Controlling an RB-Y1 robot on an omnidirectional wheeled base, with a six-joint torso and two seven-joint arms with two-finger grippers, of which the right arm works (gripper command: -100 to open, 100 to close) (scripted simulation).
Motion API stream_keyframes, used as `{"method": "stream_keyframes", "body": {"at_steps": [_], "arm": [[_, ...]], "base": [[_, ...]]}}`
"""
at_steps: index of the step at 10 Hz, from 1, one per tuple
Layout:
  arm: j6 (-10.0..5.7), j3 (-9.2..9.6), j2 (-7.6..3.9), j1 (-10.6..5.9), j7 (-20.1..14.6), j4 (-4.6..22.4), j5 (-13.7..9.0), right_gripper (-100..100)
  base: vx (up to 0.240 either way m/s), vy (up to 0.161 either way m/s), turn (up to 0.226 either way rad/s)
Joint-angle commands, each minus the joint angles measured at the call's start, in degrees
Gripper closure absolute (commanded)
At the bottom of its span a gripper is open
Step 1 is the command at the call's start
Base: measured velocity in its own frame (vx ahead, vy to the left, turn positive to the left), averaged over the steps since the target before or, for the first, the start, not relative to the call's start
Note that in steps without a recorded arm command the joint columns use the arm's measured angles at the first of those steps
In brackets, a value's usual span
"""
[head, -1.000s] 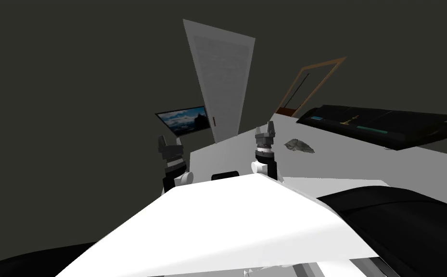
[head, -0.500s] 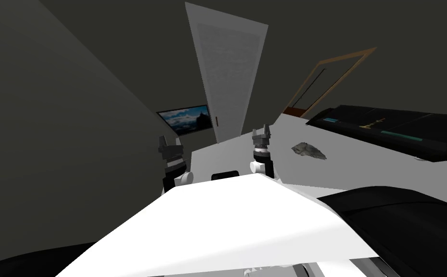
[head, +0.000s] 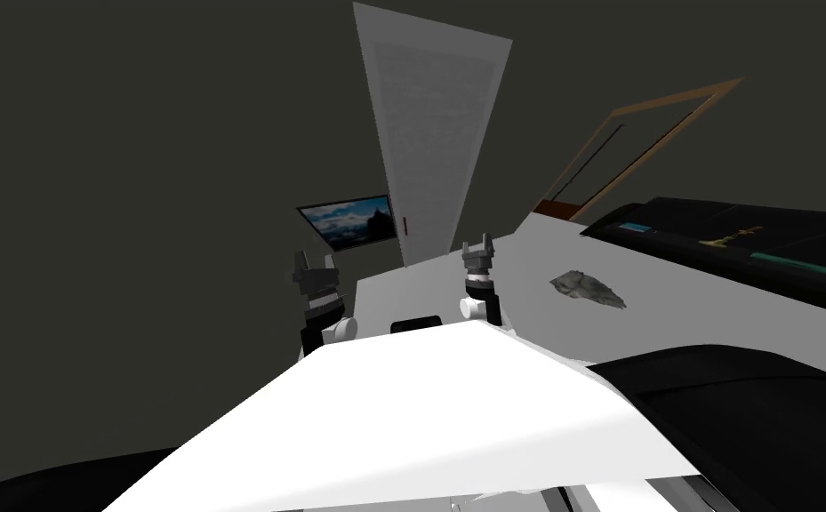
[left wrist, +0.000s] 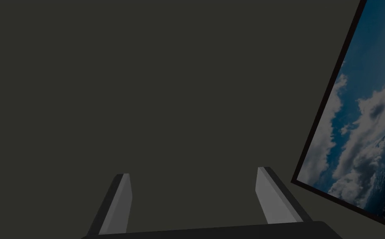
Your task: Pull the door open
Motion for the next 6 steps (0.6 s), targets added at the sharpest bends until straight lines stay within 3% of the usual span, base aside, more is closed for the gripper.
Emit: {"method": "stream_keyframes", "body": {"at_steps": [1, 6], "arm": [[-0.72, 0.18, -0.51, -0.26, -1.7, 1.7, -1.0, -100], [-2.03, 0.69, -1.78, -2.12, -6.5, 7.4, -4.0, -100]], "base": [[0.09, 0.009, 0.101], [0.096, -0.006, 0.107]]}}
